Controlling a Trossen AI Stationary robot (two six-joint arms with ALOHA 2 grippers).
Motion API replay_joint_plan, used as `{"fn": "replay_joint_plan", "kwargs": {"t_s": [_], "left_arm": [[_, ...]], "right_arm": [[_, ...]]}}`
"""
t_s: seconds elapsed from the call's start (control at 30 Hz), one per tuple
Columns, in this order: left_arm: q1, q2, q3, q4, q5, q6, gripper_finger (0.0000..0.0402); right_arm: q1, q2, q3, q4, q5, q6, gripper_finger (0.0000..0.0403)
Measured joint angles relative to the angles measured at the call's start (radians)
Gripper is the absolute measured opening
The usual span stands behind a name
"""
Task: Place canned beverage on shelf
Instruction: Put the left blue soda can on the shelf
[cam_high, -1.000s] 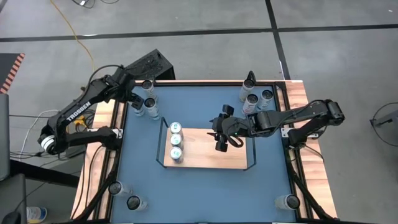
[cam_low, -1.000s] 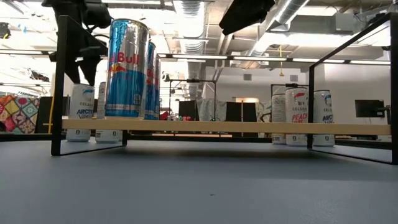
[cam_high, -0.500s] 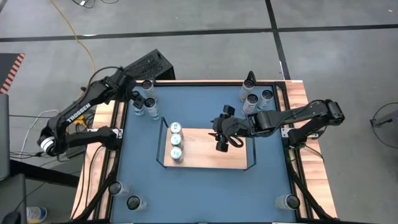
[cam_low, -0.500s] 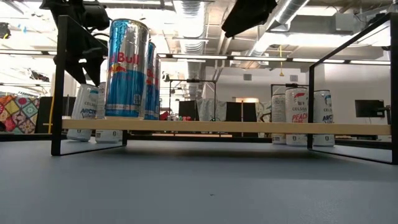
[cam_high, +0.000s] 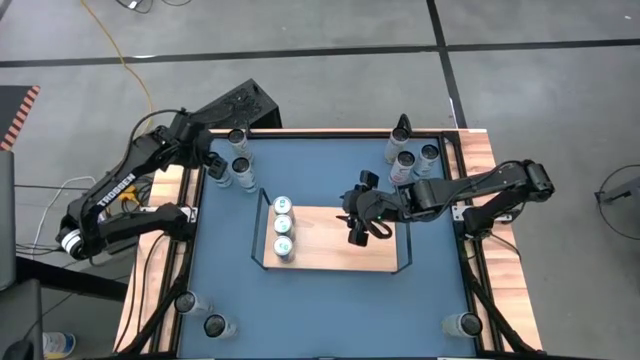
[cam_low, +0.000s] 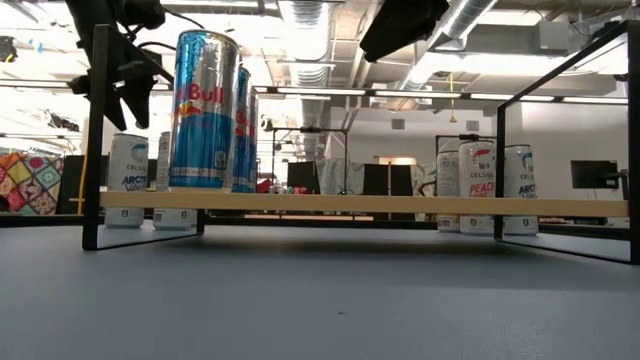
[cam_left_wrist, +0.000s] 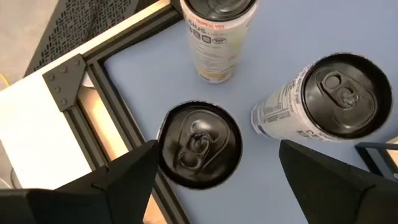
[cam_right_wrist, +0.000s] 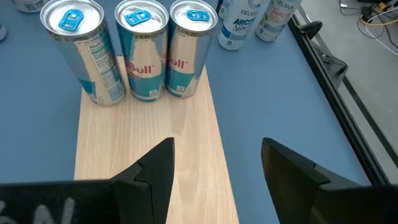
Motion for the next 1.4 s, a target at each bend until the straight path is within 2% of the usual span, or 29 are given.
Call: {"fn": "replay_joint_plan", "kwargs": {"t_s": [0.33,0.83,1.07,1.4], "left_arm": [[0.000,0.036,-0.045,0.027,-0.020,0.036,0.0320],[-0.002,0.014,-0.032,0.014,-0.005,0.052,0.0320],[-0.002,-0.012,-0.013,0.020,-0.034,0.078,0.0320],[-0.002,0.019,-0.013,0.031,-0.019,0.144,0.0320]], "right_arm": [[0.000,0.000,0.000,0.000,0.000,0.001,0.0219],[0.000,0.000,0.000,-0.001,0.000,0.000,0.0219],[0.000,0.000,0.000,-0.001,0.000,-0.001,0.0219],[0.000,0.000,0.000,-0.001,0.001,-0.002,0.0219]]}}
